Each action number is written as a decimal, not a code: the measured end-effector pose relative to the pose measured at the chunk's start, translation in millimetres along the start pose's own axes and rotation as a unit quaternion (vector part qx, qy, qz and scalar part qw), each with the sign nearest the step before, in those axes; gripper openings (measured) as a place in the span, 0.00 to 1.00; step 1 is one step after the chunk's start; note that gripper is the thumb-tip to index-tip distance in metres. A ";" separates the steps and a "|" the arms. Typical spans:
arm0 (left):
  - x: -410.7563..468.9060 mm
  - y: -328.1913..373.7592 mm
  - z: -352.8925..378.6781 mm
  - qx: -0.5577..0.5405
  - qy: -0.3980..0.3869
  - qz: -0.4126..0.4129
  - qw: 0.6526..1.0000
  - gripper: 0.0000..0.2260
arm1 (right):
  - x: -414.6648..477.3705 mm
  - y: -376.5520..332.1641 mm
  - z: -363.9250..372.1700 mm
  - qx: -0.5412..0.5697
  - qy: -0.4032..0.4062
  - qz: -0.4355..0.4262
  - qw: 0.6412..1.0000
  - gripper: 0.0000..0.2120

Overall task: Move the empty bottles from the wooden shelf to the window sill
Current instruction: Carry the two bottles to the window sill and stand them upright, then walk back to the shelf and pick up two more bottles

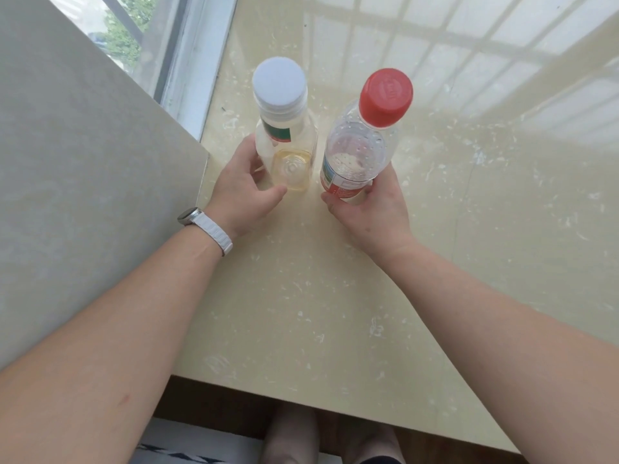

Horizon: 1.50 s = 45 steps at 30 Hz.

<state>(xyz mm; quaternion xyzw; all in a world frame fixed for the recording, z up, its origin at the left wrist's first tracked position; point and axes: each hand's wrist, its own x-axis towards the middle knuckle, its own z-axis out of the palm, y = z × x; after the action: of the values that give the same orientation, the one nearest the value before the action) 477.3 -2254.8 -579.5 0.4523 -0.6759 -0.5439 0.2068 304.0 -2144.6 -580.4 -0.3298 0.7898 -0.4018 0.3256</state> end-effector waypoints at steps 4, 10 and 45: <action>0.0 1.6 -0.7 0.000 -0.002 -0.013 1.000 0.28 | 0.7 -1.1 -2.5 -0.001 -0.006 0.002 1.000 0.33; 0.9 -1.7 0.8 0.003 -0.003 -0.005 1.000 0.28 | 0.2 2.2 -1.4 0.001 -0.012 0.004 1.000 0.34; -136.3 268.3 -23.5 0.387 -0.038 0.257 0.885 0.24 | -173.5 -180.0 -252.2 -0.424 -0.018 -0.109 0.899 0.27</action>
<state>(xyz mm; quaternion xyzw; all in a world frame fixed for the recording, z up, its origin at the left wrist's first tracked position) 460.7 -2154.0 -295.6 0.2858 -0.9324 -0.1841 0.1224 253.1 -1985.8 -266.9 -0.5277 0.8386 -0.0554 0.1237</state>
